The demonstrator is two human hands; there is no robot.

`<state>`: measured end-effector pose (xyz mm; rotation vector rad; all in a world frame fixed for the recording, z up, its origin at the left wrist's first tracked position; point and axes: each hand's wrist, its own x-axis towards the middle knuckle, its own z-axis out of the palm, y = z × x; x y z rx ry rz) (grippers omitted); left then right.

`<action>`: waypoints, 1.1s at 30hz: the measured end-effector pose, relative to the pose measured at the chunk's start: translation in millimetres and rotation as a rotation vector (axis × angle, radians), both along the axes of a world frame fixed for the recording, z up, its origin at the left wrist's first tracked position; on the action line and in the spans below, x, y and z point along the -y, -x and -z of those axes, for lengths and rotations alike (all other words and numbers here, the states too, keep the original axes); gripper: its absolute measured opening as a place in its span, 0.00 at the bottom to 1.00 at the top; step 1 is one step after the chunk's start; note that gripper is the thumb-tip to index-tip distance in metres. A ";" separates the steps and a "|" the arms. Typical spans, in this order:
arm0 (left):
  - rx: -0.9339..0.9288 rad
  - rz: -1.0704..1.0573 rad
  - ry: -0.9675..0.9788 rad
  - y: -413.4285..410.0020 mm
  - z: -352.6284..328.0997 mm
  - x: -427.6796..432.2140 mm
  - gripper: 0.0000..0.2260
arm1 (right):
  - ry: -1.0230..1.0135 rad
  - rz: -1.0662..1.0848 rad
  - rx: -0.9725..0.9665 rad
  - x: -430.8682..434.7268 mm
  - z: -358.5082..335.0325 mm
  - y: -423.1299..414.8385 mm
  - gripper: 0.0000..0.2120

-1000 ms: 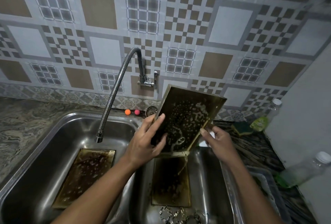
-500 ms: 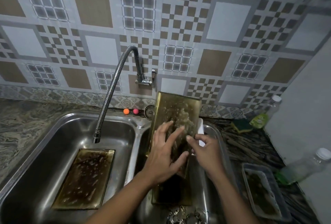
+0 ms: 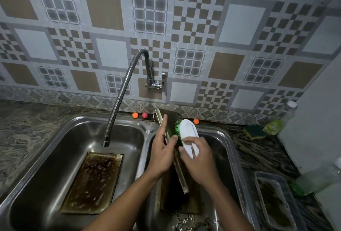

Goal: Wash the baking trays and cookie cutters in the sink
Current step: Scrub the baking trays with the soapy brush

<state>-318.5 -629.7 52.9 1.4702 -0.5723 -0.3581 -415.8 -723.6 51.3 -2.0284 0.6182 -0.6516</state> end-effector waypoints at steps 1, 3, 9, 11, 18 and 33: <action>0.008 -0.020 -0.006 -4.2 1.4 -2.8 0.33 | -0.030 -0.001 0.013 3.8 -2.4 -0.1 0.13; -0.003 -0.041 0.004 -10.5 3.0 -5.1 0.34 | -0.061 -0.011 0.017 11.8 -6.8 -2.5 0.15; -0.132 -0.055 0.089 -5.0 8.6 -1.5 0.28 | 0.013 0.122 0.034 16.3 3.1 0.6 0.16; -0.115 -0.036 0.089 -6.8 5.7 -3.2 0.28 | 0.023 0.242 0.011 29.2 9.2 3.0 0.16; -0.080 0.150 0.045 5.0 9.9 -4.2 0.27 | -0.072 0.312 0.058 36.7 -15.2 -27.9 0.16; -0.045 0.009 0.053 0.5 0.8 -10.6 0.20 | -0.090 0.356 0.057 30.2 5.1 -4.7 0.15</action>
